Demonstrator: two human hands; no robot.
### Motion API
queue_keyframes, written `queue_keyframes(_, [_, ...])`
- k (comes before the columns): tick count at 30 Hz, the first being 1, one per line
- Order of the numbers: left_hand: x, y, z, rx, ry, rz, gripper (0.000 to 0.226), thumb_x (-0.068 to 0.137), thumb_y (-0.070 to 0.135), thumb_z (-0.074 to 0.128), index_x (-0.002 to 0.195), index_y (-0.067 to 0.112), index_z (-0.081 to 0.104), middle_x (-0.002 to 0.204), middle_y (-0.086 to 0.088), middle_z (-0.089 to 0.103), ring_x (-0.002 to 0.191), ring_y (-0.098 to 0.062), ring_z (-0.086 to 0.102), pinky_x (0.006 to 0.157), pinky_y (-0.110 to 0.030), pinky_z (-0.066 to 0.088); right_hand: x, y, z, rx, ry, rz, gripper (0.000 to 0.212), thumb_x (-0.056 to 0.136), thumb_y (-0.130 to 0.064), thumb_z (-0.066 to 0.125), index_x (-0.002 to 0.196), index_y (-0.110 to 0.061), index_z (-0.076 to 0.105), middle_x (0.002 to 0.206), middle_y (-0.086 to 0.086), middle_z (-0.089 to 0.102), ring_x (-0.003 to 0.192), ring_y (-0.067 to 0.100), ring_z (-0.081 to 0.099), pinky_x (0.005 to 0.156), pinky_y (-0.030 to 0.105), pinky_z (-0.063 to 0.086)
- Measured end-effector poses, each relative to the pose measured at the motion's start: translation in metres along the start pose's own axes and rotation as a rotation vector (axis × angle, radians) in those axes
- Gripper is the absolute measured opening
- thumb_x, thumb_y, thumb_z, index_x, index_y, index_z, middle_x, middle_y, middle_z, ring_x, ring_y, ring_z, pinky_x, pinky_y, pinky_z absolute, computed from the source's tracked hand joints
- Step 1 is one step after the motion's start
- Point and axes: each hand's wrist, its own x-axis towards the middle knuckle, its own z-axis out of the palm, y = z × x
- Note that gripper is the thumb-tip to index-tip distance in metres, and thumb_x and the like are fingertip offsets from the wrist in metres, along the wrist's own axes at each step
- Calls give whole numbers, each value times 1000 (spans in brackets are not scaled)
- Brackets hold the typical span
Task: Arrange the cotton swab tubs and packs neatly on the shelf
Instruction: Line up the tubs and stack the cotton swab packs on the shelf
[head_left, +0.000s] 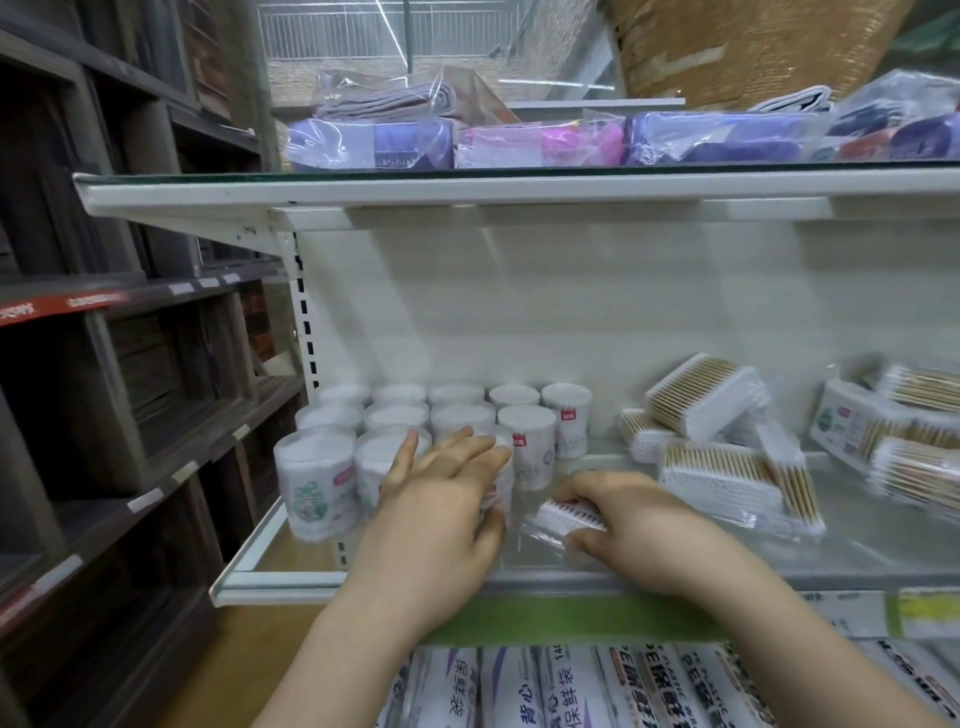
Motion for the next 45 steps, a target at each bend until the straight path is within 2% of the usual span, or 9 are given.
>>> queue_keyframes(9, [10,-7,6,17,78,-42,26,82,34,62,106,25,69,103,9,69,101,-16,64,113,-37,10,-15,37,-10,-5,41,87,38,90,-33,59,126,-34,50,127,-7,54,109,15,52,90,26,43])
queue_keyframes(16, [14,-1,9,27,87,-115,19,77,19,74,95,21,69,93,5,69,93,-21,65,111,-37,16,-28,57,-19,-11,63,143,36,90,-31,58,125,-31,51,128,-5,54,112,17,53,90,25,42])
queue_keyframes(20, [16,7,7,72,77,-168,18,84,35,60,95,24,67,94,5,67,93,-23,63,112,-43,23,-31,67,-19,12,70,127,38,89,-30,59,126,-31,51,131,-4,53,116,17,52,95,27,43])
queue_keyframes(23, [16,12,5,114,66,-183,39,80,49,42,92,24,68,91,2,68,88,-27,64,107,-49,31,-34,72,-23,18,58,118,41,88,-30,60,128,-31,50,133,-4,53,116,18,53,97,28,44])
queue_keyframes(27, [23,20,12,80,121,-149,46,76,48,36,91,20,69,98,-2,70,95,-31,62,107,-52,31,-43,79,-45,89,7,53,38,86,-42,61,123,-34,55,124,-11,56,108,10,57,89,24,47])
queue_keyframes(31, [33,28,20,24,180,-103,47,76,46,37,92,16,70,101,-6,69,98,-30,62,110,-37,17,-13,118,-98,344,423,82,36,85,-20,67,120,-20,58,108,0,65,89,14,63,69,16,50])
queue_keyframes(34, [36,31,22,9,189,-106,48,76,46,36,93,16,70,100,-6,68,98,-30,61,111,-38,17,17,156,-127,478,678,103,70,81,-5,67,140,-21,35,118,8,52,96,22,59,86,38,53])
queue_keyframes(39, [39,29,21,47,141,-128,49,77,45,33,94,17,70,98,-6,69,92,-33,62,102,-46,36,60,193,-121,222,382,293,104,75,-9,73,151,-22,3,140,19,44,123,32,50,101,40,43])
queue_keyframes(45, [48,28,13,55,60,-199,20,84,28,61,102,23,66,106,2,65,100,-24,53,83,-35,40,69,193,-103,3,193,266,108,72,-20,78,151,-17,5,138,17,49,124,30,49,97,29,39])
